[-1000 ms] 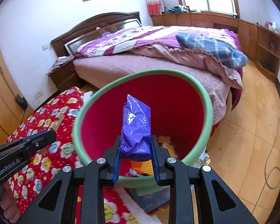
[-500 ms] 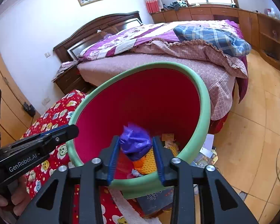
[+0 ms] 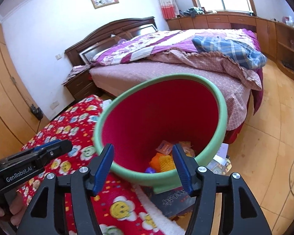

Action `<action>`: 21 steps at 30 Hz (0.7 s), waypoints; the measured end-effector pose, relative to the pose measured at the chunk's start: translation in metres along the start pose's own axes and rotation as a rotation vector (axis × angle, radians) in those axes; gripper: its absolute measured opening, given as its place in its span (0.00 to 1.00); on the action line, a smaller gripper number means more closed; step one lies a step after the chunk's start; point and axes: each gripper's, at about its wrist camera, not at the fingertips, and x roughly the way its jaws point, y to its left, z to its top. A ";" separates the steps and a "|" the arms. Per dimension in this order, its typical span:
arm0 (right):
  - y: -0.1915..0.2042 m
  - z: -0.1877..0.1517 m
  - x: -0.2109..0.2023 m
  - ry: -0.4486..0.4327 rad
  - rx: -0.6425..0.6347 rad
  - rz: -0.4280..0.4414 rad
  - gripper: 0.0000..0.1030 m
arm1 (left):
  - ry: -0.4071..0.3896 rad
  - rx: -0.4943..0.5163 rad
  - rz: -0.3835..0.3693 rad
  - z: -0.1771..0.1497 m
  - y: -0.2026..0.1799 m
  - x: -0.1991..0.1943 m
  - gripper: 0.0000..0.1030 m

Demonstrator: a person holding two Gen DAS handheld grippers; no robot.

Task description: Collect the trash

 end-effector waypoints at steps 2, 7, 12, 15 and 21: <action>0.008 -0.001 -0.005 -0.005 -0.011 0.008 0.62 | -0.010 -0.019 0.013 -0.006 0.009 -0.012 0.30; 0.037 -0.005 -0.022 -0.025 -0.053 0.026 0.63 | -0.043 -0.047 0.065 -0.022 0.028 -0.044 0.30; 0.062 -0.011 -0.041 -0.051 -0.096 0.055 0.71 | -0.077 -0.083 0.092 -0.036 0.043 -0.070 0.30; 0.076 -0.016 -0.049 -0.063 -0.120 0.070 0.73 | -0.095 -0.115 0.109 -0.047 0.055 -0.085 0.33; 0.101 -0.031 -0.064 -0.076 -0.180 0.084 0.76 | -0.123 -0.176 0.149 -0.068 0.076 -0.110 0.35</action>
